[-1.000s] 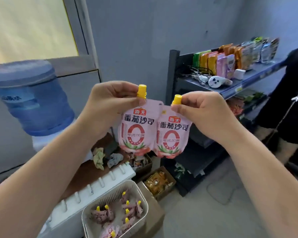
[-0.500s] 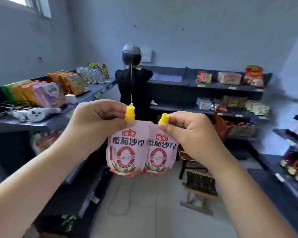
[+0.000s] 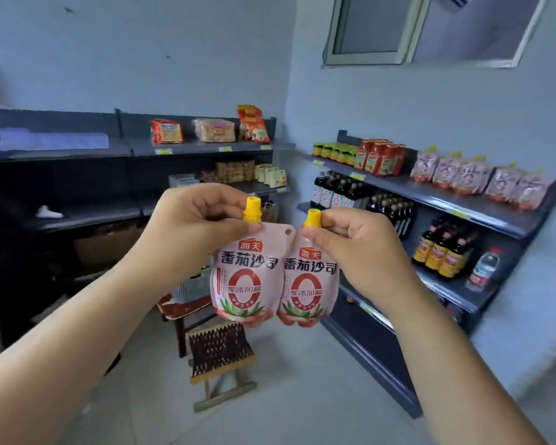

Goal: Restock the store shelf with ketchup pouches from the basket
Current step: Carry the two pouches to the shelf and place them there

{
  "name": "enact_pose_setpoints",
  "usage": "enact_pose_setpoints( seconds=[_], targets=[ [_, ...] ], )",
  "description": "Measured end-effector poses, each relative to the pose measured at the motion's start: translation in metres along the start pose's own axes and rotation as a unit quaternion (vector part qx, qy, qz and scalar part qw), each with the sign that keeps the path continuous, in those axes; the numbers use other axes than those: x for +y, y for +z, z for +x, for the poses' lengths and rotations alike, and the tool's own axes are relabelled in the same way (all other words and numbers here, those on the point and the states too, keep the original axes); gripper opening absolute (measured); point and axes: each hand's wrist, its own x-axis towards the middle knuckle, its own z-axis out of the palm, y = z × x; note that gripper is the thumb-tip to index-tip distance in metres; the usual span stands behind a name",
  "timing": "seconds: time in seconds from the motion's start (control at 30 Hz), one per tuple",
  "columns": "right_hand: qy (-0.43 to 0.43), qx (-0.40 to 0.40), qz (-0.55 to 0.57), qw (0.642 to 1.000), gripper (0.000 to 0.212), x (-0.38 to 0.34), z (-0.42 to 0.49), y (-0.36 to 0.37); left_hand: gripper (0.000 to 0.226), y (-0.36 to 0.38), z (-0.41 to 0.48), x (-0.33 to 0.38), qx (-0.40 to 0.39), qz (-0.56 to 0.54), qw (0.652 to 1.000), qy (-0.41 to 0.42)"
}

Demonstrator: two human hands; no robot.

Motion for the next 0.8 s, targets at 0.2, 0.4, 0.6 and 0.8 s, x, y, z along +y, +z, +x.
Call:
enact_pose_setpoints(
  seconds=[0.2,0.4,0.6,0.8],
  targets=[
    [0.045,0.124,-0.055,0.990,0.007,0.052,0.049,-0.041,0.017,0.063,0.118,-0.050,-0.104,-0.069,0.992,0.032],
    [0.085,0.224,-0.106,0.965,0.018,0.103,0.091,-0.086,0.018,0.133,0.221,-0.084,-0.217,-0.092,0.970,0.053],
    [0.113,0.266,-0.120,0.950,0.016,0.159,0.128,-0.150,0.022,0.230,0.297,-0.111,-0.269,-0.126,0.953,0.052],
    [0.111,0.276,-0.146,0.943,0.026,0.222,0.164,-0.232,0.020,0.336,0.358,-0.130,-0.287,-0.152,0.944,0.054]
  ],
)
